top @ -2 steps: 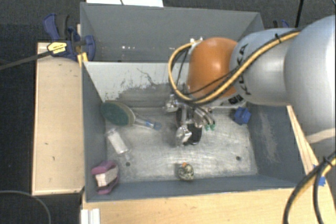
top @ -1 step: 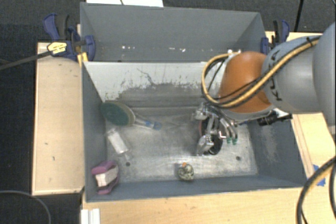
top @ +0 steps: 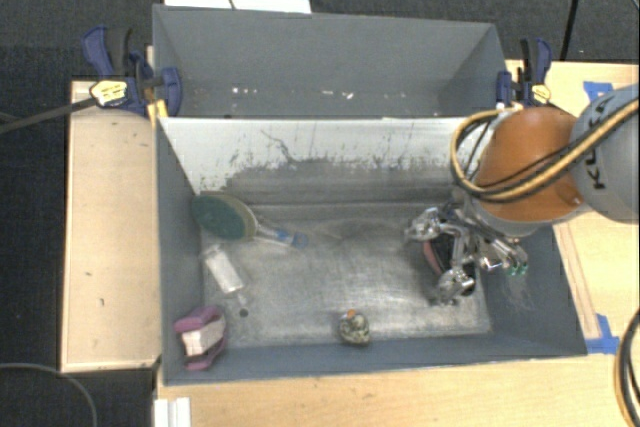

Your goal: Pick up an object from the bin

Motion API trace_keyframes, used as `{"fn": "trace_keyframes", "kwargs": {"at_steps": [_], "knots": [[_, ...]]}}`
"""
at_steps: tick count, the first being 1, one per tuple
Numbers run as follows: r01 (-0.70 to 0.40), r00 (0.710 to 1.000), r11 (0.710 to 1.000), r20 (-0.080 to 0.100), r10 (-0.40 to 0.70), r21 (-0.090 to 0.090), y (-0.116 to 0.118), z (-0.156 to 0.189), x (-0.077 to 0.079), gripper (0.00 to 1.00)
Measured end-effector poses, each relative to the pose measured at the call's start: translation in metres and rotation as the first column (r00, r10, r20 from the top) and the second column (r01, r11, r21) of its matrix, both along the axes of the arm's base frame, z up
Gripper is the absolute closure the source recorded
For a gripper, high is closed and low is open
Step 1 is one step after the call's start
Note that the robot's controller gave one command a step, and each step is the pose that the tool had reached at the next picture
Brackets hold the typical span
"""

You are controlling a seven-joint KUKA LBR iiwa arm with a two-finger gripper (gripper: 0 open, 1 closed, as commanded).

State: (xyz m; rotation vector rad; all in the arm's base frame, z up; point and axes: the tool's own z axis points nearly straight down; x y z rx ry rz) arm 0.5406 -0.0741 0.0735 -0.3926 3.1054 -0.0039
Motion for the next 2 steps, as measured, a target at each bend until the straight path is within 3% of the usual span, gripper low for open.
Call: {"fn": "trace_keyframes", "kwargs": {"at_steps": [1, 2], "knots": [[-0.405, 0.914, 0.914, -0.004, 0.405, -0.004, -0.045, 0.066, 0.045, 0.0], [-0.608, 0.794, 0.794, -0.005, 0.608, -0.001, -0.044, -0.002, 0.028, 0.0]]}}
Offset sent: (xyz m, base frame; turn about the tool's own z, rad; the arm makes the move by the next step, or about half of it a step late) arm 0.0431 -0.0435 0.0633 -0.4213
